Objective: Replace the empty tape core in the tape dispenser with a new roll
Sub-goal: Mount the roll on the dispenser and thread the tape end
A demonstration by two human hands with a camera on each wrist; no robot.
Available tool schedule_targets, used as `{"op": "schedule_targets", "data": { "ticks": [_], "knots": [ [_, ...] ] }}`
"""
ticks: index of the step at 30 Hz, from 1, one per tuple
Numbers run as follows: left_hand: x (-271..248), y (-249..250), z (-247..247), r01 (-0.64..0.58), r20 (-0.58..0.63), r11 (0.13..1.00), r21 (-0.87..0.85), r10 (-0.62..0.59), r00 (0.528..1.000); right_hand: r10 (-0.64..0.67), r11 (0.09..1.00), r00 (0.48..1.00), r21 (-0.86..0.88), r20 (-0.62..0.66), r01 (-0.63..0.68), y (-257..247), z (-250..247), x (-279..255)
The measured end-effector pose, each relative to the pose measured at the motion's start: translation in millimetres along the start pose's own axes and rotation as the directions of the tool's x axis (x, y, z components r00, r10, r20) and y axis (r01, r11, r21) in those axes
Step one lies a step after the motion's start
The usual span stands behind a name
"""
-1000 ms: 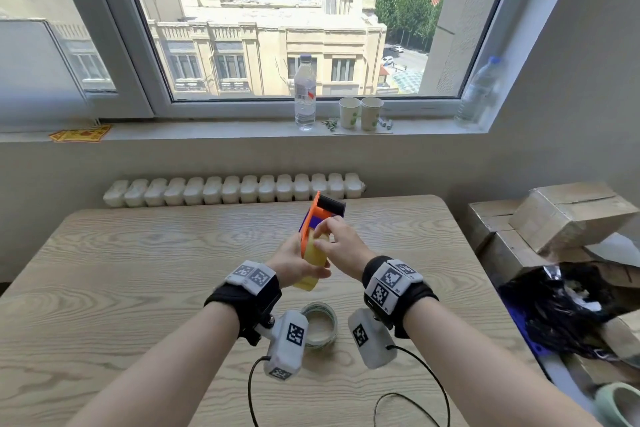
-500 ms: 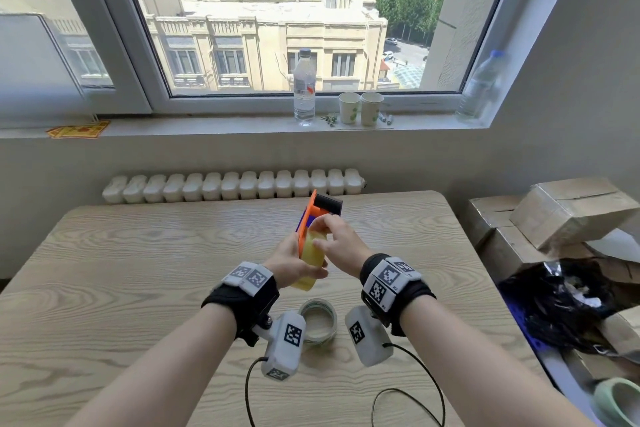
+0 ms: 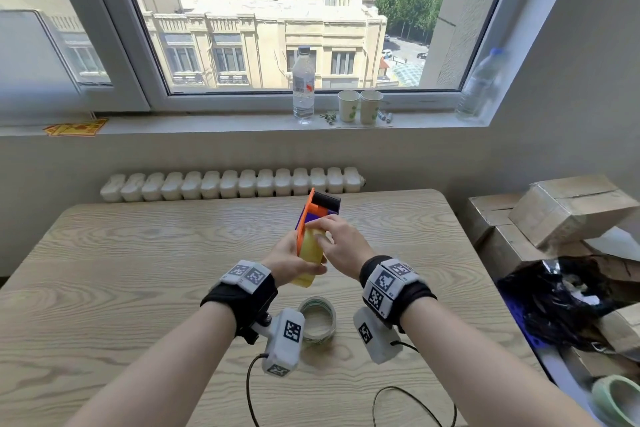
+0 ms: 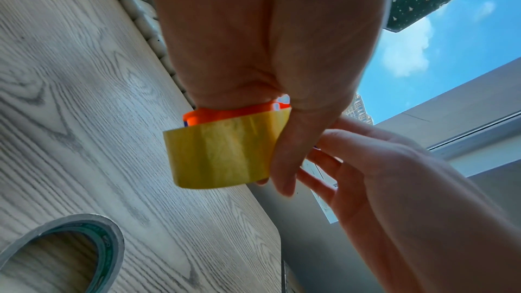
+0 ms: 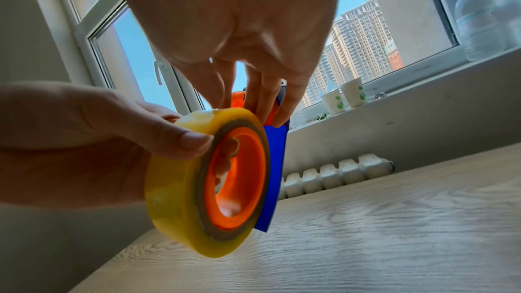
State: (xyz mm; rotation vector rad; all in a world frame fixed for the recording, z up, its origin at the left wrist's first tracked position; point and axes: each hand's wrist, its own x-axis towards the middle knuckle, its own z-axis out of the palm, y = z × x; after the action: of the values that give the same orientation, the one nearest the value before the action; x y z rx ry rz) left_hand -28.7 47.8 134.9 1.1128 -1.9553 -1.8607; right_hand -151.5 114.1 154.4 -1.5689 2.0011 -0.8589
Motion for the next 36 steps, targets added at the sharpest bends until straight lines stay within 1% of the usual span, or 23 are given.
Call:
{"op": "schedule_targets", "data": {
  "ticks": [2, 4, 7, 10, 13, 16, 20, 24, 27, 29, 31, 34, 36],
  "knots": [
    [-0.5, 0.3, -0.2, -0.004, 0.006, 1.000, 0.005, 0.004, 1.000, -0.022, 0.999, 0.999, -0.039, -0.025, 0.021, 0.6, -1.1, -0.7],
    [-1.0, 1.0, -0.4, 0.004, 0.023, 1.000, 0.017, -0.004, 1.000, -0.043, 0.993, 0.998, -0.114, -0.052, 0.037, -0.2, -2.4, -0.8],
    [-1.1, 2.1, -0.2, 0.003, 0.042, 1.000, 0.026, -0.004, 0.999, -0.094, 0.964, 0.991, -0.259, -0.098, 0.066, -2.9, -3.3, -1.9],
    [-1.5, 2.0, 0.2, 0.002, 0.048, 0.999, 0.036, -0.004, 0.999, -0.154, 0.931, 0.981, -0.351, -0.116, 0.105, -3.1, -1.9, -3.2],
    [-3.1, 1.4, 0.4, 0.004, 0.046, 0.999, 0.035, -0.005, 0.999, -0.177, 0.923, 0.977, -0.365, -0.115, 0.124, -1.4, -0.6, -3.0],
    [-5.1, 1.2, 0.4, 0.007, 0.051, 0.999, 0.040, -0.009, 0.999, -0.179, 0.935, 0.978, -0.327, -0.106, 0.136, -0.9, -0.5, -3.4],
    [-4.6, -0.9, -0.7, 0.015, 0.052, 0.999, 0.050, -0.018, 0.998, -0.208, 0.918, 0.977, -0.354, -0.045, 0.179, -0.9, -0.4, -4.7],
    [-6.9, -0.4, -0.3, 0.028, 0.069, 0.998, 0.060, -0.032, 0.997, -0.195, 0.910, 0.978, -0.386, -0.080, 0.150, -1.7, -0.7, -6.6],
    [-8.3, -1.5, 2.1, 0.038, 0.078, 0.997, 0.064, -0.043, 0.996, -0.188, 0.896, 0.979, -0.422, -0.074, 0.140, -3.5, 0.1, -7.4],
    [-7.5, -3.4, 2.4, 0.043, 0.066, 0.997, 0.060, -0.047, 0.997, -0.182, 0.897, 0.981, -0.419, -0.060, 0.141, -5.1, 0.1, -7.8],
    [-6.9, -4.9, 2.3, 0.039, 0.053, 0.998, 0.057, -0.042, 0.998, -0.161, 0.922, 0.985, -0.366, -0.060, 0.128, -6.2, 0.2, -9.1],
    [-6.5, -4.0, 0.2, 0.021, 0.041, 0.999, 0.045, -0.023, 0.999, -0.088, 0.977, 0.995, -0.197, -0.049, 0.076, -10.4, -2.9, -7.4],
    [-6.8, -2.7, -1.4, 0.007, 0.037, 0.999, 0.040, -0.008, 0.999, -0.045, 0.993, 0.998, -0.111, -0.049, 0.040, -13.8, -6.8, -5.7]
  ]
}}
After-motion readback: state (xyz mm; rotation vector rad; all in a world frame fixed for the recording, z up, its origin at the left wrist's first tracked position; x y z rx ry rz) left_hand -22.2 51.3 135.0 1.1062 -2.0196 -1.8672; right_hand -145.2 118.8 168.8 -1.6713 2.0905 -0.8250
